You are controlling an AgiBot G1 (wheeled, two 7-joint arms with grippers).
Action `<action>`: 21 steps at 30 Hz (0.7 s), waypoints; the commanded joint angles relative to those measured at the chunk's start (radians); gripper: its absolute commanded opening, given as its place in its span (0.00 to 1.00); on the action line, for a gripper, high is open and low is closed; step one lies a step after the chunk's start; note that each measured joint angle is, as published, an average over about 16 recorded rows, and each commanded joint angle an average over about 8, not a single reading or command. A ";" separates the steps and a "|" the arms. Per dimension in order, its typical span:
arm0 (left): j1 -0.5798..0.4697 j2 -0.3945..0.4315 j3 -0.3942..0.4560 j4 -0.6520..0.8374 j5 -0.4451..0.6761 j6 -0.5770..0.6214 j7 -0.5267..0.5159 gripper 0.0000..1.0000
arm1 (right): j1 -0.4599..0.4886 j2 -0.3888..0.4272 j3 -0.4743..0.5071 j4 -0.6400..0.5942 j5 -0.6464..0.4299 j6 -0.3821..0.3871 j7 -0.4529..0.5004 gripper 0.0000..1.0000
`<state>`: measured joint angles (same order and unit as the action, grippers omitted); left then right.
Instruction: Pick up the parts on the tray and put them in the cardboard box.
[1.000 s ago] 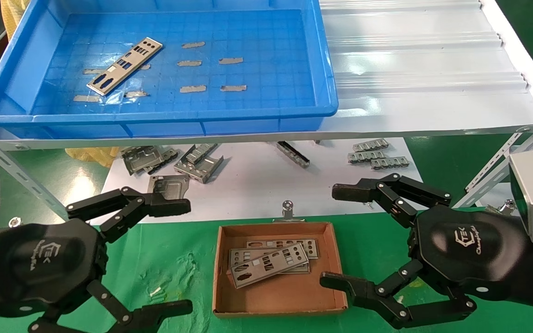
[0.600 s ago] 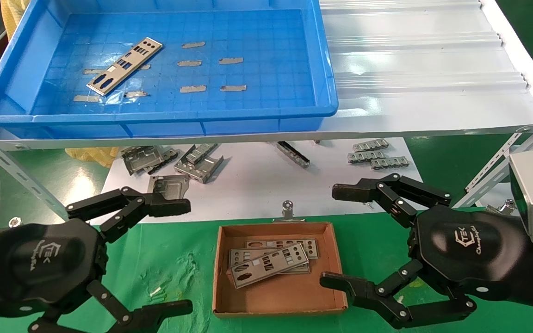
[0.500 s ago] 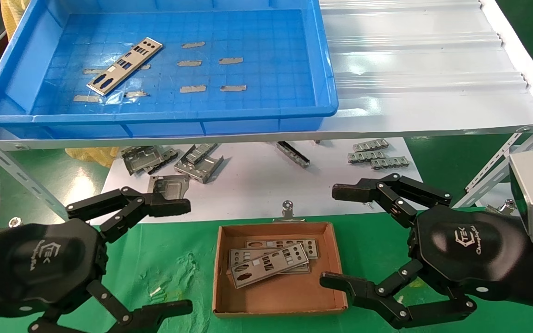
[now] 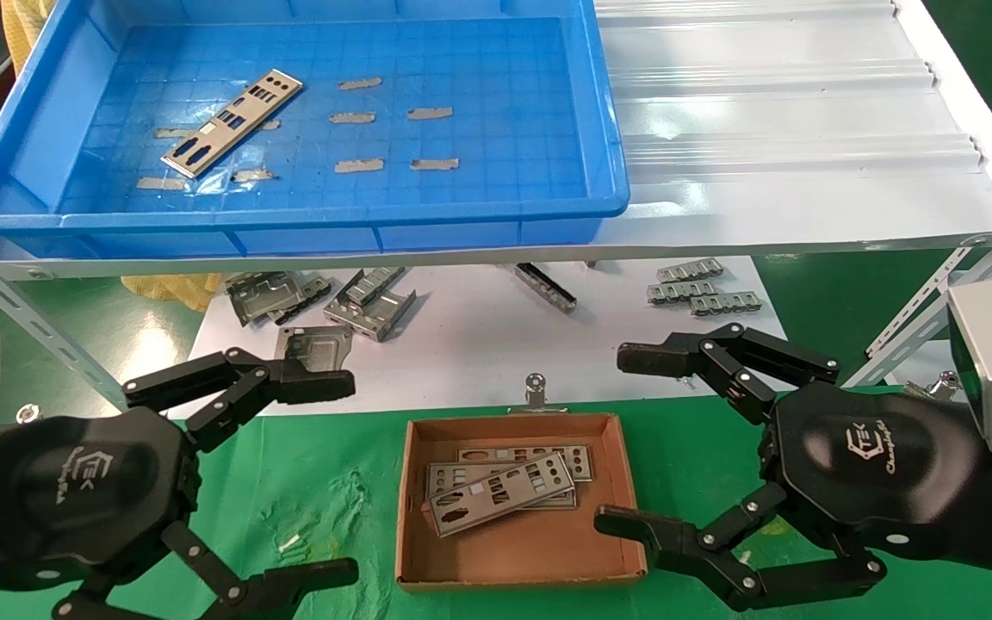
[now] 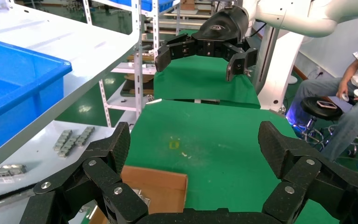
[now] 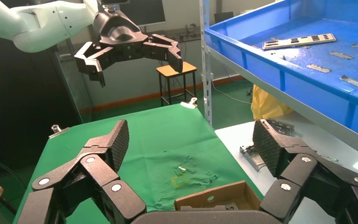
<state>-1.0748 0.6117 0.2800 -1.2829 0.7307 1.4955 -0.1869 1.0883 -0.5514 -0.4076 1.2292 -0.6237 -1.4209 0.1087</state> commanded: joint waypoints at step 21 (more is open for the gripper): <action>0.000 0.000 0.000 0.000 0.000 0.000 0.000 1.00 | 0.000 0.000 0.000 0.000 0.000 0.000 0.000 0.00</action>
<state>-1.0748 0.6117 0.2800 -1.2829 0.7307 1.4955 -0.1869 1.0883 -0.5514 -0.4075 1.2292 -0.6237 -1.4209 0.1087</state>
